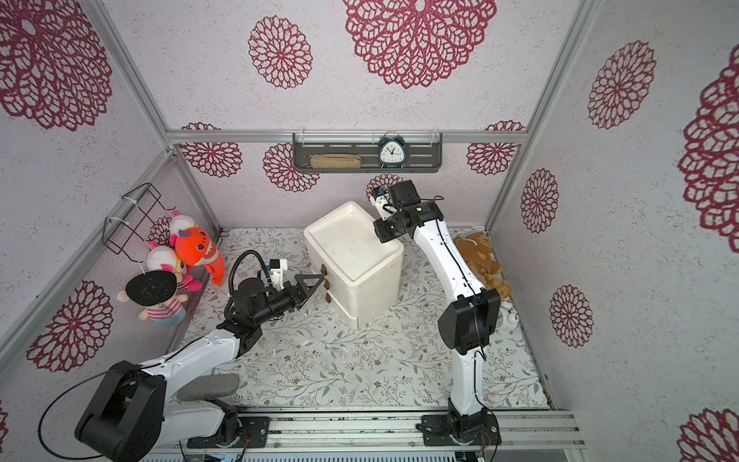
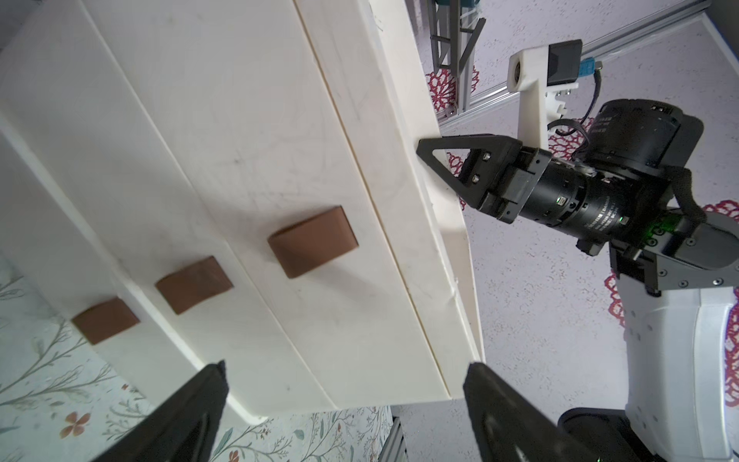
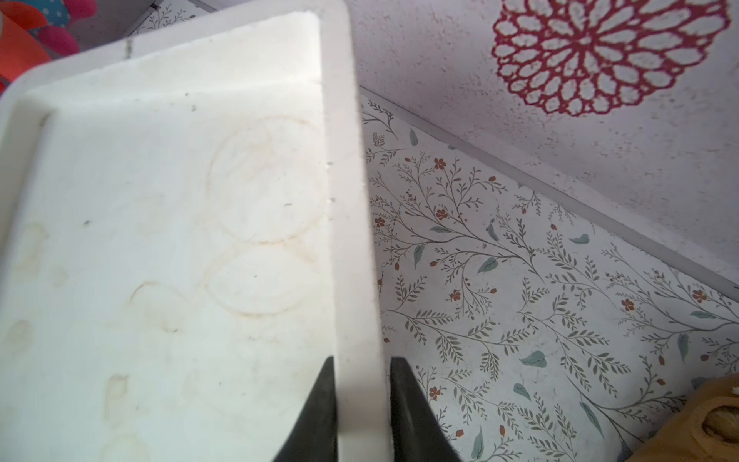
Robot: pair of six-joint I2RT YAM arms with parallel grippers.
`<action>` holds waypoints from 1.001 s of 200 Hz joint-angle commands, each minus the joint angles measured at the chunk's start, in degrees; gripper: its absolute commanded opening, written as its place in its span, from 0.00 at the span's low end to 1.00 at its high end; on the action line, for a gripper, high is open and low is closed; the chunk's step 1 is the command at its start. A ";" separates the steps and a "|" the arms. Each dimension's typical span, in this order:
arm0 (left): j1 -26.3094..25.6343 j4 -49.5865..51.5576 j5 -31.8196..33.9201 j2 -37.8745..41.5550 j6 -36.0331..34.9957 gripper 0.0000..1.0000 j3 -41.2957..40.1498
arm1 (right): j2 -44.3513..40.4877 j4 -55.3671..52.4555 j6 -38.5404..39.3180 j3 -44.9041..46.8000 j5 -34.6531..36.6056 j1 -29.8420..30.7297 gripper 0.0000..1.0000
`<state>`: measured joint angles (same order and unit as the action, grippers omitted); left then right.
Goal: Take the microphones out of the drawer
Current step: Adjust the storage box at the center of the board.
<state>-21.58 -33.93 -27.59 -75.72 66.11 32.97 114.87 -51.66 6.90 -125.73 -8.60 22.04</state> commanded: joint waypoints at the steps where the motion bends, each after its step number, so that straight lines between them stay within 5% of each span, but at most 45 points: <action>1: 0.82 -8.55 -1.90 -2.57 4.20 0.98 0.00 | -1.40 -0.06 -3.09 1.58 3.30 -0.42 0.14; 40: 2.90 -9.35 -1.41 -3.76 4.76 0.99 0.43 | -6.79 3.38 -2.66 8.99 4.86 -0.40 0.00; 74: 6.05 -10.41 -2.59 -3.97 4.88 0.98 0.93 | -11.24 4.71 -2.23 13.70 5.09 -0.47 0.00; 173: 6.66 -43.20 -10.22 -23.21 22.29 0.80 4.36 | -25.05 7.05 -12.25 28.50 9.98 -0.41 0.00; 200: 5.71 -45.51 -10.44 -26.22 23.05 0.78 5.12 | -27.98 8.61 -12.95 31.77 10.73 -0.43 0.00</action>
<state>-14.90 -71.16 -36.75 -100.51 85.38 36.56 91.29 -43.20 -2.94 -95.09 1.30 21.89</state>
